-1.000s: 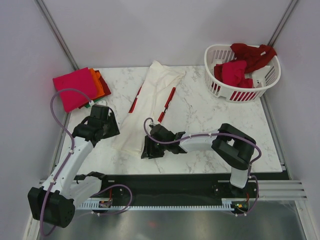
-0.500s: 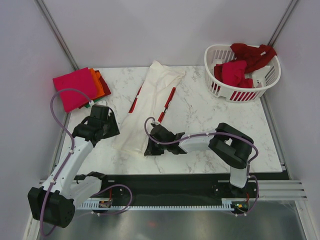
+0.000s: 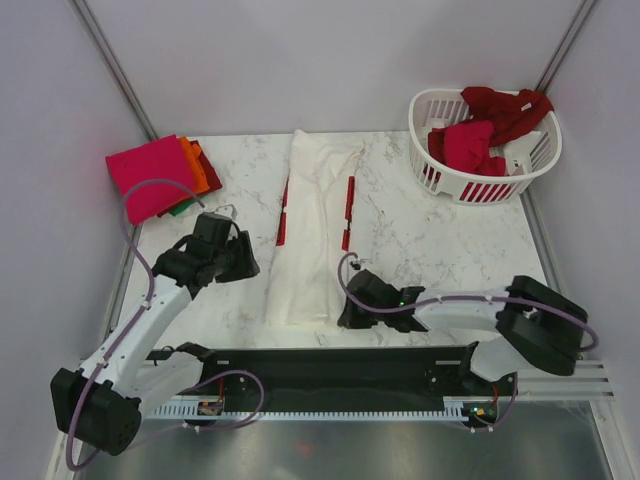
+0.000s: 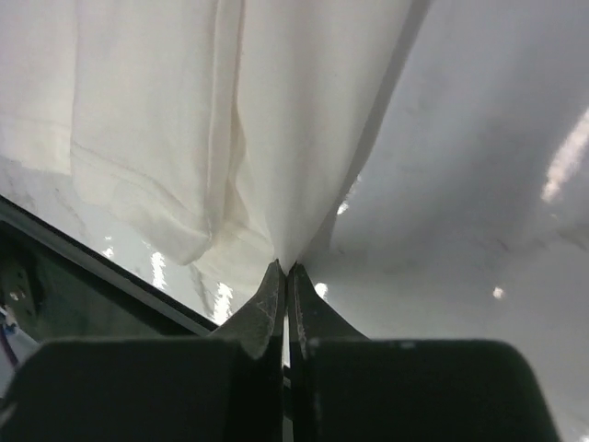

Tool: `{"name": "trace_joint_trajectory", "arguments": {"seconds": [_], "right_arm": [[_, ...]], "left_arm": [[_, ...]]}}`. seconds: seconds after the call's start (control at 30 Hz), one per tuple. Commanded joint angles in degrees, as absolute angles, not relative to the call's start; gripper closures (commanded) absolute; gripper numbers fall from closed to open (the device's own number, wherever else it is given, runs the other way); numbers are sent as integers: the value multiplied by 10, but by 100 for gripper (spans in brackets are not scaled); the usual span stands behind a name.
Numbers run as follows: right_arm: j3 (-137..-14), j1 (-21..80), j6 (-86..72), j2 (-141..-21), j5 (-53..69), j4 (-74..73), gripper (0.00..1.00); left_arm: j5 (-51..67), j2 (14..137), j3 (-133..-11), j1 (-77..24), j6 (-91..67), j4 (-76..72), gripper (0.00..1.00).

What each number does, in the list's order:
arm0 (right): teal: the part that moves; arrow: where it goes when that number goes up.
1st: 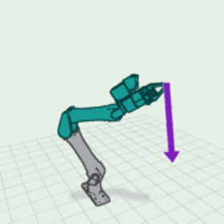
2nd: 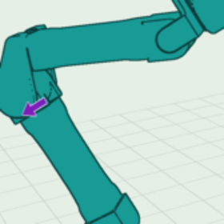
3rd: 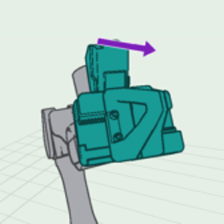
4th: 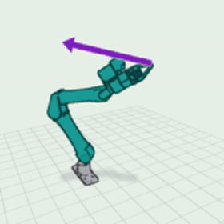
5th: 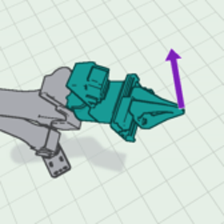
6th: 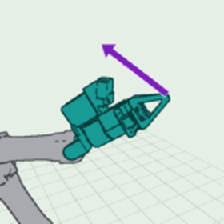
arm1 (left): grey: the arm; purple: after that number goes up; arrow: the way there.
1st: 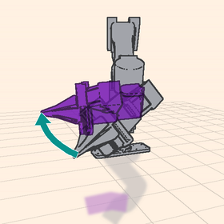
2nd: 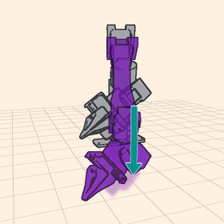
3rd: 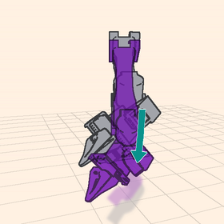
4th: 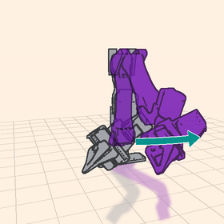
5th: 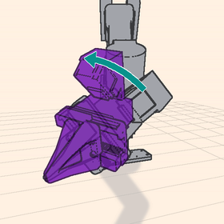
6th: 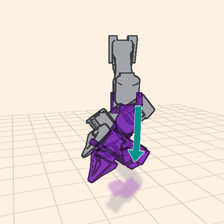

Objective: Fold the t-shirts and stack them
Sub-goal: Fold the tshirt

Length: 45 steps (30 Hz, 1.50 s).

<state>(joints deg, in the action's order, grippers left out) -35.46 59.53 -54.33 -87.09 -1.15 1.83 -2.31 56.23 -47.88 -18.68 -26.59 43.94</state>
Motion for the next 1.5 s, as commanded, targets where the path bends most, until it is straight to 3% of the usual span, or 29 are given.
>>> {"name": "trace_joint_trajectory", "arguments": {"seconds": [0.0, 0.07, 0.1, 0.17, 0.23, 0.33, 0.63, 0.93, 1.2, 1.47], "right_arm": [[-275, 597, -546, -748, -85, -104, 100], [-251, 597, -556, -696, -101, -145, 100], [-232, 597, -562, -673, -103, -156, 100], [-221, 598, -566, -616, -104, -187, 67], [-218, 598, -564, -577, -102, -208, 27], [-226, 598, -566, -529, -114, -253, 18], [-206, 599, -581, -434, -114, -287, 18], [-171, 598, -586, -527, -65, -158, 26], [-207, 598, -573, -584, -58, -137, 34], [-198, 597, -571, -599, -45, -122, 58]], "left_arm": [[41, 542, -465, -231, -312, 428, 43], [41, 530, -454, -279, -331, 426, 37], [40, 514, -448, -296, -352, 425, 28], [30, 498, -428, -341, -383, 424, 15], [22, 481, -408, -366, -405, 424, 14], [17, 469, -370, -408, -460, 419, 16], [-41, 475, -290, -563, -611, 353, 22], [-100, 574, -299, -599, -642, 309, 27], [-107, 626, -301, -604, -647, 290, 35], [-111, 674, -308, -614, -650, 261, 42]]}}
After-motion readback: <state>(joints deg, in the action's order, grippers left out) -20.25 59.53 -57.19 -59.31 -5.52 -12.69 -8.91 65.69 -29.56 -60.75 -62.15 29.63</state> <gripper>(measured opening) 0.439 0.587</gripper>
